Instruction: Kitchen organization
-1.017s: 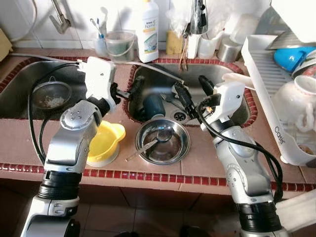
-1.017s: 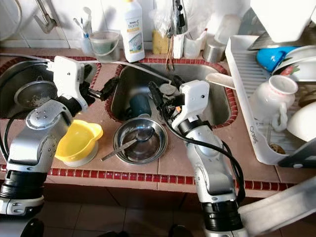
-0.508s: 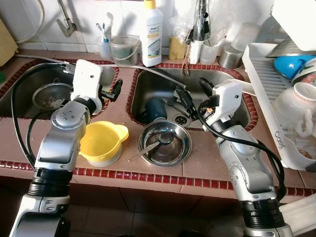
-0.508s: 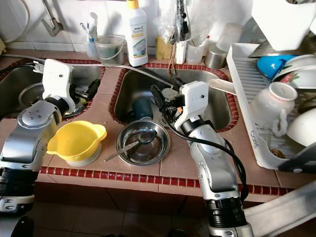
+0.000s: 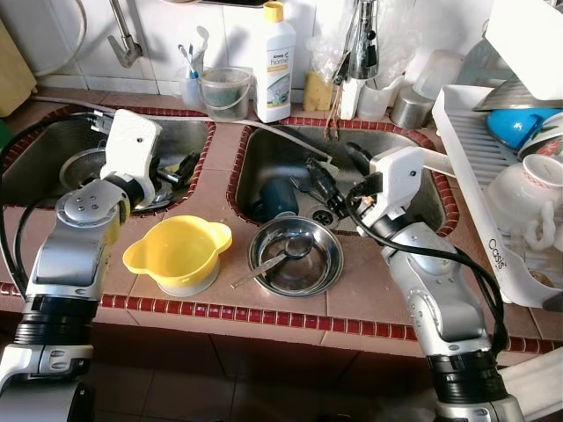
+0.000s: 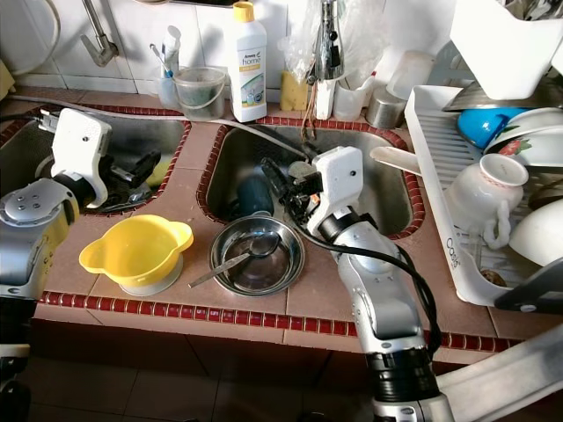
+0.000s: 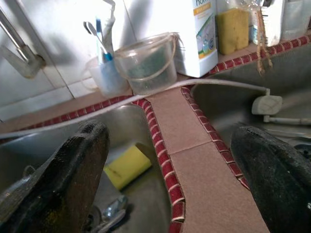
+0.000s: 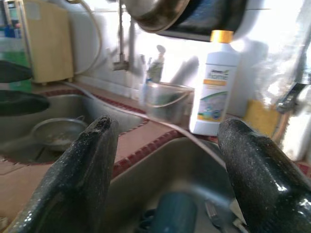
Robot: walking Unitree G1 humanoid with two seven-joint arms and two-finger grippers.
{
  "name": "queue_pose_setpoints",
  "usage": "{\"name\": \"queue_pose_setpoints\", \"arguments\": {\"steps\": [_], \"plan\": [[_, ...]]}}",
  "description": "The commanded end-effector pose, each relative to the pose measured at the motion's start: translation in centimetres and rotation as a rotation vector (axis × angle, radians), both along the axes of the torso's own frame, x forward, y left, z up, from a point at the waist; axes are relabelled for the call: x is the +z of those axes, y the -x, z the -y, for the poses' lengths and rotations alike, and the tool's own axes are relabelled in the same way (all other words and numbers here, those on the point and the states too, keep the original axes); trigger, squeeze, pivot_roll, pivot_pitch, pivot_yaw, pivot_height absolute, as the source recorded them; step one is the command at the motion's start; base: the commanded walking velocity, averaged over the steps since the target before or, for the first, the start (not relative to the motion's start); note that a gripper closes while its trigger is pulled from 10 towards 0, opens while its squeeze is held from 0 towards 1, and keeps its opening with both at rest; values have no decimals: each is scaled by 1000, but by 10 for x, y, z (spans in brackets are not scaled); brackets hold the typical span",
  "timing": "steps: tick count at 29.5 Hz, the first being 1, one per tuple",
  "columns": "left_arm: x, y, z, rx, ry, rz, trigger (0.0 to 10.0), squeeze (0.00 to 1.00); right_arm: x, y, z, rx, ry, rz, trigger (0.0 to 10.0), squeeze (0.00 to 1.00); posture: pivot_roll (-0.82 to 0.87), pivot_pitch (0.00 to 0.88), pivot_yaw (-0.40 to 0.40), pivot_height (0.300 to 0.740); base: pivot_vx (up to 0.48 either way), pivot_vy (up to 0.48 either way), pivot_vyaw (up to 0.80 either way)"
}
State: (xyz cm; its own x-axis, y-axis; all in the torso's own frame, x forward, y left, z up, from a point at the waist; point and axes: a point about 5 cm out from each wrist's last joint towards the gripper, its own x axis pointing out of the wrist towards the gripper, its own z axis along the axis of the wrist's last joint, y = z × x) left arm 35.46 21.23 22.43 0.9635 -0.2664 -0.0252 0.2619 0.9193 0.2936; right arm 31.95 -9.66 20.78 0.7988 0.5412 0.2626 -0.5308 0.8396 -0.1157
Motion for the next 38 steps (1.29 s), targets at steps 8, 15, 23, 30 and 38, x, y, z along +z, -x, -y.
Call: {"name": "queue_pose_setpoints", "arguments": {"steps": [8, 15, 23, 30, 38], "plan": [[8, 2, -18, -44, -16, -21, 10000, 0, -5, 16, -28, 138, 15, -14, 10000, 0, -97, 93, 10, 740, 0, 0, 0], [8, 3, -19, -93, -37, -41, 10000, 0, -10, 26, -36, 194, 20, -36, 10000, 0, -103, 101, 16, 740, 0, 0, 0], [3, 6, -24, -142, -64, -71, 10000, 0, -19, 42, -44, 250, 16, -87, 10000, 0, -100, 112, 12, 740, 0, 0, 0], [-1, 7, -27, -188, -83, -83, 10000, 0, -29, 53, -50, 232, 2, -134, 10000, 0, -98, 126, 8, 740, 0, 0, 0], [0, 4, -29, -218, -91, -90, 10000, 0, -39, 69, -59, 218, -5, -195, 10000, 0, -91, 149, -1, 740, 0, 0, 0]]}}
